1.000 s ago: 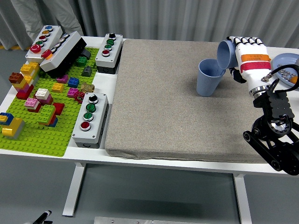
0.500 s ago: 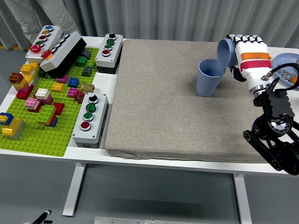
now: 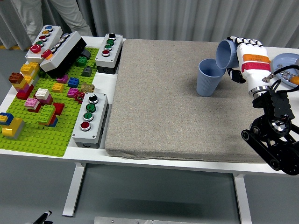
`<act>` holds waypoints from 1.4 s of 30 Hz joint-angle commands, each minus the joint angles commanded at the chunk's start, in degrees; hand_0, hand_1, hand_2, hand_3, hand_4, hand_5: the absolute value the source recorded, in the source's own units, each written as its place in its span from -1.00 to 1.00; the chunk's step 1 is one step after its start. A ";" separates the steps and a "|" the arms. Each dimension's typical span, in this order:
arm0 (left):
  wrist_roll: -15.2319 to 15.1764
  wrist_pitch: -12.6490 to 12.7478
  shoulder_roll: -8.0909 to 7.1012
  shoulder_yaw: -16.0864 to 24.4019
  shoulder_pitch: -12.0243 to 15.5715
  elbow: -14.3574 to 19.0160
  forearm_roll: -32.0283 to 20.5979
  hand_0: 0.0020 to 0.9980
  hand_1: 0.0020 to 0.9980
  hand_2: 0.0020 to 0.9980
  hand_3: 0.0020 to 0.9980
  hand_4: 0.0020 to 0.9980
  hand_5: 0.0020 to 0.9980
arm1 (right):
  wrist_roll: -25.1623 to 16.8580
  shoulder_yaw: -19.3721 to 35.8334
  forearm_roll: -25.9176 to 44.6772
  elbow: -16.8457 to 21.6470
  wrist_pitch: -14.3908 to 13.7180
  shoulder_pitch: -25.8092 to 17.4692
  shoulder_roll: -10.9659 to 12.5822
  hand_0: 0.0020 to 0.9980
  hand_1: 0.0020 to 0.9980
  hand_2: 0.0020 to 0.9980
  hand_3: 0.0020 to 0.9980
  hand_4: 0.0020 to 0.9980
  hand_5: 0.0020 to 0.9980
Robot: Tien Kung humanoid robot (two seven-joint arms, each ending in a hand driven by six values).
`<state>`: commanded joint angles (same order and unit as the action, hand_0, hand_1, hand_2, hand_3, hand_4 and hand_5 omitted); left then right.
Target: Pick cup pour cup place
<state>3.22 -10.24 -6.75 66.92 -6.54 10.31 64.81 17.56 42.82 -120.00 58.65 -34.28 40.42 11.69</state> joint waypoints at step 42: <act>-0.03 -0.11 0.71 -0.31 0.04 0.00 -0.15 0.69 0.60 0.77 0.58 0.28 0.98 | -19.34 20.56 70.03 1.79 10.17 -8.21 -1.97 0.67 0.39 0.19 0.09 0.21 -1.00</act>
<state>3.19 -10.36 -6.04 66.61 -6.49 10.31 64.65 -1.78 63.38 -49.97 60.43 -24.12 32.21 9.72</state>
